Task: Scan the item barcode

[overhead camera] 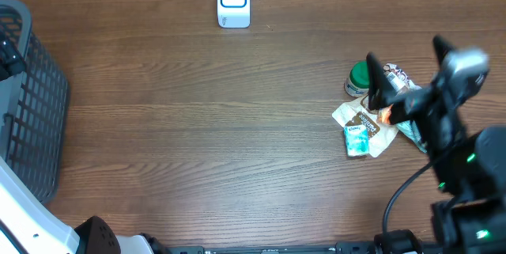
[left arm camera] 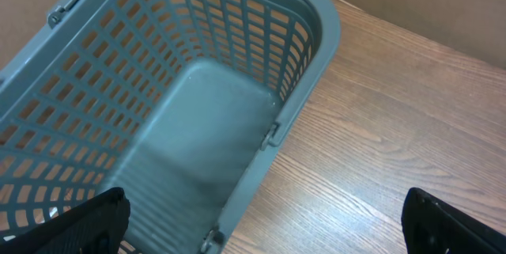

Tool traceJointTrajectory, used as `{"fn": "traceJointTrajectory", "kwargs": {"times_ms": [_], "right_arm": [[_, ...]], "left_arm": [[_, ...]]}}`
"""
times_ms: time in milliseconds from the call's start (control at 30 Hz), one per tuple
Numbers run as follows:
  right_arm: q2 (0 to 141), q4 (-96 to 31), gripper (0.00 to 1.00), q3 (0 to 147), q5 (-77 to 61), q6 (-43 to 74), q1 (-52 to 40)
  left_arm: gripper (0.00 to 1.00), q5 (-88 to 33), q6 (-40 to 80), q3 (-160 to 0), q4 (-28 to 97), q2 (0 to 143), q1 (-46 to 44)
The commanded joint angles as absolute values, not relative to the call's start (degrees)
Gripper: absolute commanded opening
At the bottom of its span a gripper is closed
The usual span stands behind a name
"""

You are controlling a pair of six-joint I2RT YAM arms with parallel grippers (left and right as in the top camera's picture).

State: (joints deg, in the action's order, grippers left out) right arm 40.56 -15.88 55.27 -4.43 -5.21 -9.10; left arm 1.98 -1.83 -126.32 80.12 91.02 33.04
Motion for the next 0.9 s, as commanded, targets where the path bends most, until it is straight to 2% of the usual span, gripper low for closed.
{"fn": "traceJointTrajectory", "kwargs": {"times_ms": [0,133,333,567,800,867], "right_arm": [[30.7,-5.4,1.0,39.9,-4.6,-6.1,-9.3],[19.3,4.0,1.0,22.9,-5.9,-6.0,-9.3],[6.2,6.8,1.0,7.8,-9.0,-5.8,-9.3],[0.8,6.7,1.0,0.4,-9.1,-5.8,-9.3],[0.1,-4.4,1.0,0.4,-9.2,-5.4,-9.3],[0.2,-4.0,1.0,0.4,-9.3,-3.8,-9.3]], "left_arm": [[1.0,1.7,-1.5,-126.4,80.0,90.7,33.0],[1.0,1.7,-1.5,-126.4,79.9,90.7,33.0],[1.0,1.7,-1.5,-126.4,80.0,90.7,33.0],[0.99,1.7,-1.5,-126.4,80.0,90.7,33.0],[0.99,1.7,-1.5,-126.4,79.9,90.7,33.0],[1.0,1.7,-1.5,-126.4,80.0,90.7,33.0]]}}
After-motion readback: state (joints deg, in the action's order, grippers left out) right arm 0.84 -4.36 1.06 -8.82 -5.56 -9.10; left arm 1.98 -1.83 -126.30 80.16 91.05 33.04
